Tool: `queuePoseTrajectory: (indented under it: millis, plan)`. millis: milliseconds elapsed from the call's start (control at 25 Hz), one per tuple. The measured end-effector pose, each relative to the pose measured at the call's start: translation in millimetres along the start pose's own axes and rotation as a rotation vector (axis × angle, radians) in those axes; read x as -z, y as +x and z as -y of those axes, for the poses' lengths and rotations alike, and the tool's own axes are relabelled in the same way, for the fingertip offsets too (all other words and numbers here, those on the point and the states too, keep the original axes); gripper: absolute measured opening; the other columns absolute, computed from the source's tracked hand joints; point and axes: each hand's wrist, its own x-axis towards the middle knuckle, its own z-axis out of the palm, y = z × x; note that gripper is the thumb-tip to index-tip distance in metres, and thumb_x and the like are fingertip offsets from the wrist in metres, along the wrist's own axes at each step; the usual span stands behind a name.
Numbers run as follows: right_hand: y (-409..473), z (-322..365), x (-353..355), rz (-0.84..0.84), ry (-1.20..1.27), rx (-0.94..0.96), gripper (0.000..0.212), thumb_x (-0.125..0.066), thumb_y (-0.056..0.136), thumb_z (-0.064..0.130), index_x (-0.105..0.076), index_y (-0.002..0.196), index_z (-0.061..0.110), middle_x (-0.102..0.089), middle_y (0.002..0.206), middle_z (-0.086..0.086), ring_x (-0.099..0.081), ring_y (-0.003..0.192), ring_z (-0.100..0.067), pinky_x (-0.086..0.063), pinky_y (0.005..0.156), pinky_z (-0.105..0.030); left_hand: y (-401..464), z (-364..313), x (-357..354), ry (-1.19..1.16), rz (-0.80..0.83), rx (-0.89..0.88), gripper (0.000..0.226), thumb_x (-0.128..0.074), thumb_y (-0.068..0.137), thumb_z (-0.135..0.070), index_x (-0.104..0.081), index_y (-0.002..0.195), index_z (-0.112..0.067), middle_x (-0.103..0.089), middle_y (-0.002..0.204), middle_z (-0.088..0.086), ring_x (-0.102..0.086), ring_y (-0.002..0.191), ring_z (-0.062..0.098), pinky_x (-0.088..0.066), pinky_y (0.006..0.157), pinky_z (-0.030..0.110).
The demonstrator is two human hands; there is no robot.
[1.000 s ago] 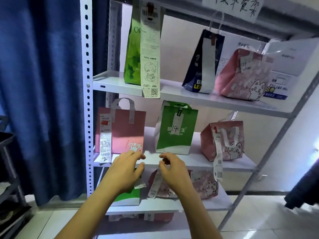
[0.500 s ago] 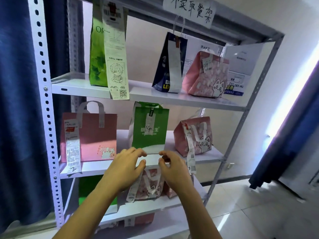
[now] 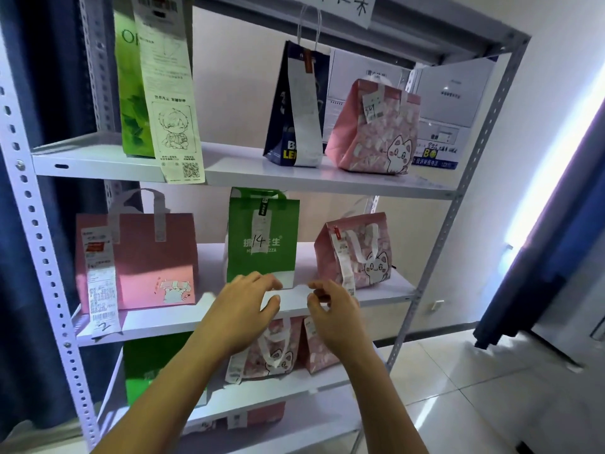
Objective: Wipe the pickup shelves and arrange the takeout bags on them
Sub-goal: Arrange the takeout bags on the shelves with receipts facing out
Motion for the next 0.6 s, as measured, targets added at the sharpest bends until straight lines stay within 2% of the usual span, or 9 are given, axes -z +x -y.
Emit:
queuePoseTrajectory:
  millis: [200, 440, 600]
  plan:
    - [26, -51, 19, 0.065, -0.02, -0.011, 0.026, -0.056, 0.096, 0.032, -0.064, 0.12, 0.027, -0.067, 0.107, 0.008, -0.063, 0.096, -0.011, -0.056, 0.091, -0.043, 17, -4, -19, 0.017, -0.029, 0.129, 0.028, -0.049, 0.099, -0.032, -0.058, 0.125, -0.026, -0.061, 0.126, -0.005, -0.051, 0.114, 0.016, -0.043, 0.101, 0.039]
    - [44, -112, 30, 0.2, -0.003, -0.002, 0.027, -0.057, 0.096, 0.029, -0.065, 0.121, 0.026, -0.071, 0.106, 0.007, -0.067, 0.091, -0.013, -0.059, 0.088, -0.045, 14, -19, -68, 0.028, -0.059, 0.296, 0.028, -0.052, 0.099, -0.03, -0.061, 0.123, -0.023, -0.063, 0.125, -0.003, -0.054, 0.115, 0.018, -0.044, 0.101, 0.042]
    - [50, -159, 44, 0.239, -0.006, -0.017, 0.023, -0.058, 0.097, 0.028, -0.067, 0.118, 0.025, -0.073, 0.108, 0.002, -0.067, 0.089, -0.013, -0.058, 0.084, -0.037, 6, -33, -103, 0.049, -0.041, 0.405, 0.026, -0.051, 0.098, -0.029, -0.062, 0.121, -0.023, -0.064, 0.119, 0.001, -0.056, 0.109, 0.022, -0.048, 0.094, 0.041]
